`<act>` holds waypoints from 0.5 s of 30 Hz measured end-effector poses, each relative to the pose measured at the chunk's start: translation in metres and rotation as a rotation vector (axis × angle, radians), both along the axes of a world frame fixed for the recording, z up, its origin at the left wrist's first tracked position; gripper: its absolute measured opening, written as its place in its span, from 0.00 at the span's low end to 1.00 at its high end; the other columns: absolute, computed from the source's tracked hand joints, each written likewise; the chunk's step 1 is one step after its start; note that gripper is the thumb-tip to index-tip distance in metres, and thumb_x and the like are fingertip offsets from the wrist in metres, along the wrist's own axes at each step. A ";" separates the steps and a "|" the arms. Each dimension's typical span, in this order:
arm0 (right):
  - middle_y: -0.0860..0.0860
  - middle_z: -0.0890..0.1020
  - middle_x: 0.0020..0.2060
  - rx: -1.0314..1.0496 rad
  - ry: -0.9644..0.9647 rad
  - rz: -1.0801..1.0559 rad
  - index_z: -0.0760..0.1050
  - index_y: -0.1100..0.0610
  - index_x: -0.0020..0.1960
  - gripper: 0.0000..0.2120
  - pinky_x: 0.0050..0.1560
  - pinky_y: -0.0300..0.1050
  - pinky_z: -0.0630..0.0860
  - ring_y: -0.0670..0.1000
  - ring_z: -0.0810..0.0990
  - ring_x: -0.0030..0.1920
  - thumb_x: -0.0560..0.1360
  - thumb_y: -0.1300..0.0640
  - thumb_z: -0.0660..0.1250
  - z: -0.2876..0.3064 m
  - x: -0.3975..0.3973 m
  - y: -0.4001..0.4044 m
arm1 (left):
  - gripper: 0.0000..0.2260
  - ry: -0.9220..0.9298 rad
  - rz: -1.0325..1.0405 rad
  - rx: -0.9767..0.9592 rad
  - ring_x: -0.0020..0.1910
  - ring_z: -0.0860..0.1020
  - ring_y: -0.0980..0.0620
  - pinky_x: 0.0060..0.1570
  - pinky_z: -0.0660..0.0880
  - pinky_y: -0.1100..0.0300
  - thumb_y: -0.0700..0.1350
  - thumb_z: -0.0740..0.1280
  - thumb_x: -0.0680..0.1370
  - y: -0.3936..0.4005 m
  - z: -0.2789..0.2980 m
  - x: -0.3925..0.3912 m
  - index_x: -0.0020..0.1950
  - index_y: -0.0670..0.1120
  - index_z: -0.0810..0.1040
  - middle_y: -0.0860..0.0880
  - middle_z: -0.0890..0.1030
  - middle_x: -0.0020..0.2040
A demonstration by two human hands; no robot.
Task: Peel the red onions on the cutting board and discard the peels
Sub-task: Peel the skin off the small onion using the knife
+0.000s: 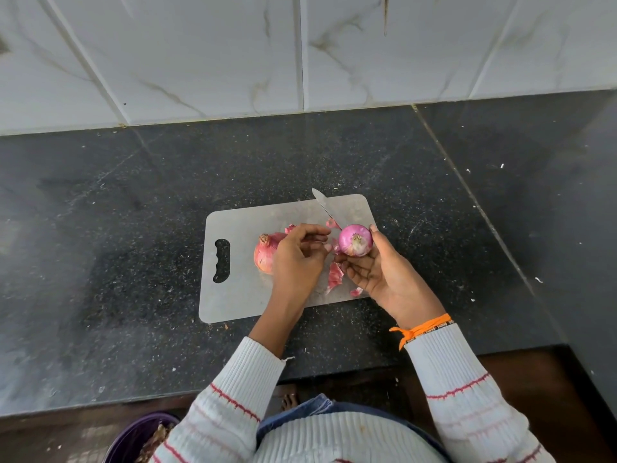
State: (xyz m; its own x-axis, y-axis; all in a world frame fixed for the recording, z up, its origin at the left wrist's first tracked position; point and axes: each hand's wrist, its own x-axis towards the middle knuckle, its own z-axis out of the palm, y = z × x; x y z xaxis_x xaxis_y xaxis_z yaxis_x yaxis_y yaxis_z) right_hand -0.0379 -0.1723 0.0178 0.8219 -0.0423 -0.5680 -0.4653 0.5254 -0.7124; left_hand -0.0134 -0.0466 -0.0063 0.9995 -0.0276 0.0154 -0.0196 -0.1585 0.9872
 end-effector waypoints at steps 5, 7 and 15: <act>0.54 0.81 0.26 -0.038 0.010 0.049 0.76 0.60 0.46 0.21 0.26 0.34 0.74 0.46 0.78 0.25 0.80 0.45 0.54 0.001 -0.001 -0.002 | 0.16 -0.058 -0.262 -0.018 0.58 0.76 0.59 0.58 0.74 0.64 0.34 0.62 0.78 0.001 0.010 -0.003 0.61 0.48 0.76 0.53 0.79 0.58; 0.52 0.79 0.23 -0.078 0.017 0.063 0.76 0.61 0.46 0.23 0.22 0.33 0.70 0.45 0.75 0.22 0.79 0.43 0.53 0.000 0.000 -0.003 | 0.18 -0.003 -0.374 -0.076 0.57 0.77 0.62 0.57 0.74 0.65 0.33 0.63 0.77 -0.001 0.014 -0.006 0.63 0.49 0.74 0.57 0.78 0.56; 0.53 0.79 0.24 -0.201 -0.072 0.079 0.76 0.60 0.47 0.15 0.22 0.32 0.68 0.45 0.73 0.23 0.80 0.51 0.56 -0.001 -0.002 -0.011 | 0.20 0.107 -0.281 -0.182 0.50 0.81 0.57 0.52 0.77 0.64 0.32 0.68 0.72 0.002 0.009 -0.005 0.63 0.45 0.75 0.47 0.78 0.60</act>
State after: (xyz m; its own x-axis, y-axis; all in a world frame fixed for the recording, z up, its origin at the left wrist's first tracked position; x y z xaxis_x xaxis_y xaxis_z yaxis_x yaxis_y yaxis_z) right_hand -0.0403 -0.1834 0.0166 0.8655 -0.0823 -0.4940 -0.4432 0.3335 -0.8321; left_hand -0.0185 -0.0442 0.0027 0.9494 -0.3084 -0.0591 0.0679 0.0177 0.9975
